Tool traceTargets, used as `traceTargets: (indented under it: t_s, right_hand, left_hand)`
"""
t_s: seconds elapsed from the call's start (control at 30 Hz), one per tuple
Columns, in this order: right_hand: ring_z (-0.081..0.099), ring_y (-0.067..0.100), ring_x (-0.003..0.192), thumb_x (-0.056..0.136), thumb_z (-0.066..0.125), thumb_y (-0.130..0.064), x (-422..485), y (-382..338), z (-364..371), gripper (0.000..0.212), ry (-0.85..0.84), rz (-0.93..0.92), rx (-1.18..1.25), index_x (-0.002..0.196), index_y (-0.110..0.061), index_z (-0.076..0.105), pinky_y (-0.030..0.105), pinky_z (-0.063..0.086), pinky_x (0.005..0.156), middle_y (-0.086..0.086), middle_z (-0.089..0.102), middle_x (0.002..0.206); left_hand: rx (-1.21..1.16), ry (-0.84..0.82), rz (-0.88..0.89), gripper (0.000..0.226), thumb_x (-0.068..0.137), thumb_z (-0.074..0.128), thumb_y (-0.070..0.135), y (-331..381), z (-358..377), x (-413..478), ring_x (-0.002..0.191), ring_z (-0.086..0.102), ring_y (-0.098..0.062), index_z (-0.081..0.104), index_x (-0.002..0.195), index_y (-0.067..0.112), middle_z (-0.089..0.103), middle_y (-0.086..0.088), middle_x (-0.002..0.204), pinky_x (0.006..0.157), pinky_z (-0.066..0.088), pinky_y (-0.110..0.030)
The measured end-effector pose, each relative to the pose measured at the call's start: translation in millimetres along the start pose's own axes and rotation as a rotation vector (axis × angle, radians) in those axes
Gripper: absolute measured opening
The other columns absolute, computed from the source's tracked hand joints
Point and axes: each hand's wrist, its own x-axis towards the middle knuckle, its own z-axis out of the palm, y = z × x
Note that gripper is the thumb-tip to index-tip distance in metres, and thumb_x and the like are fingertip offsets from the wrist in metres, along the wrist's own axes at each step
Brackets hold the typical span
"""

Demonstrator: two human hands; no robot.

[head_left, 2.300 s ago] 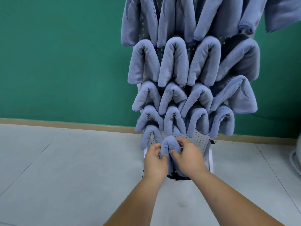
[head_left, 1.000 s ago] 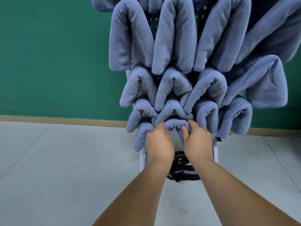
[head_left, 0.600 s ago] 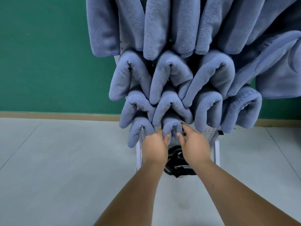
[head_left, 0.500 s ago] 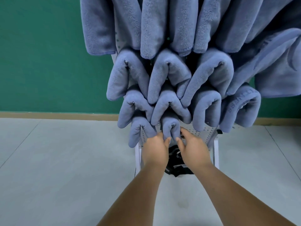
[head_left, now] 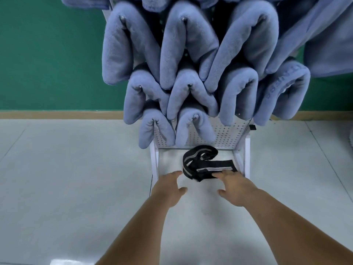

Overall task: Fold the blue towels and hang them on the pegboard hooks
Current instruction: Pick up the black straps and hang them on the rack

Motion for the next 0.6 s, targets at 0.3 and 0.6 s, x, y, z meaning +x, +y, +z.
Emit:
traceTargets:
  t_s: [0.3, 0.6]
  right_hand:
    - [-0.004, 0.031, 0.161, 0.100, 0.058, -0.044, 38, -50, 13, 0.063, -0.024, -0.117, -0.013, 0.157, -0.054, 0.033, 0.050, 0.019, 0.128, -0.001, -0.004, 0.176]
    - [0.030, 0.020, 0.147, 0.103, 0.053, -0.032, 48, -60, 21, 0.048, 0.126, -0.201, -0.103, 0.151, -0.030, 0.052, 0.038, 0.033, 0.118, -0.011, 0.046, 0.153]
  left_hand:
    - [0.022, -0.008, 0.015, 0.075, 0.098, 0.068, 0.043, -16, 3, 15, 0.144, 0.046, -0.021, 0.029, 0.162, 0.040, 0.044, 0.003, 0.160, 0.115, 0.043, -0.039]
    - [-0.033, 0.010, -0.009, 0.072, 0.099, 0.068, 0.038, -28, -3, 19, 0.142, 0.048, -0.019, 0.032, 0.161, 0.039, 0.047, 0.006, 0.157, 0.113, 0.046, -0.040]
